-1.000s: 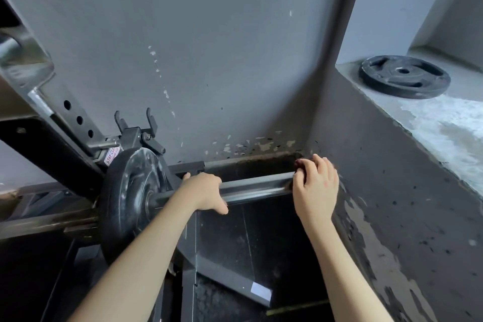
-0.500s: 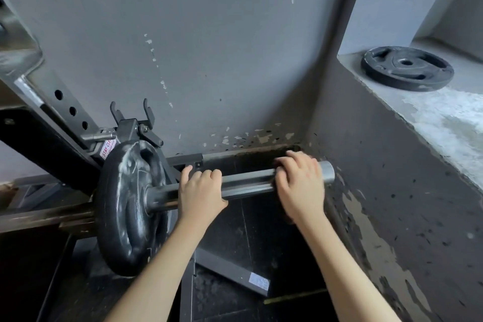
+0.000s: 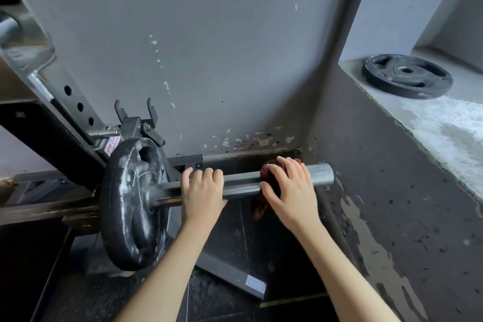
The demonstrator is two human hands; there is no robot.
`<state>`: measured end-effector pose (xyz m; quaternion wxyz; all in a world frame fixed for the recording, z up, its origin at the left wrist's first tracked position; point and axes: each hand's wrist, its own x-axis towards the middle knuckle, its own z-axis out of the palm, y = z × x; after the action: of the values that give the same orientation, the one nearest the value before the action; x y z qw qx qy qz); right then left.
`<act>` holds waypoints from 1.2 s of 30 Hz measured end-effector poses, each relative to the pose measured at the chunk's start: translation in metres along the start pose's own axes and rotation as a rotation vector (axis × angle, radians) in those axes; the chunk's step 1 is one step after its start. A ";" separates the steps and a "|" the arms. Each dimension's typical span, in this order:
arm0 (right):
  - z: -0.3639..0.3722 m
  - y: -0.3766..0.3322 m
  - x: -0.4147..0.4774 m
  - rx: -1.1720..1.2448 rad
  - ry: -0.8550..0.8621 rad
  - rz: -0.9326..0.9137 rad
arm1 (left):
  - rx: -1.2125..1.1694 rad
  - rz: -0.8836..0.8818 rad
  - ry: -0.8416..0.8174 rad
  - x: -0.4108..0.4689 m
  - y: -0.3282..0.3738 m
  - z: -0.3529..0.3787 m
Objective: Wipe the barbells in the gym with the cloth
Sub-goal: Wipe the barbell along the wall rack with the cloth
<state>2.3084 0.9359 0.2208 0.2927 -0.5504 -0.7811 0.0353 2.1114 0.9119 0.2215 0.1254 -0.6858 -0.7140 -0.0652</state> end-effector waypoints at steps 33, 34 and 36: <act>0.047 -0.057 0.002 -0.005 0.112 -0.035 | -0.065 -0.004 0.252 -0.019 -0.104 -0.085; 0.042 -0.048 0.002 -0.013 0.077 -0.148 | -0.080 -0.014 0.249 -0.020 -0.108 -0.083; 0.032 -0.028 0.012 -0.044 -0.007 -0.239 | -0.135 -0.015 0.271 -0.021 -0.111 -0.080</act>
<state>2.2659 0.9437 0.2096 0.2801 -0.4594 -0.8428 -0.0150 2.0083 0.8653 0.3011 0.1735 -0.6721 -0.6897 -0.2060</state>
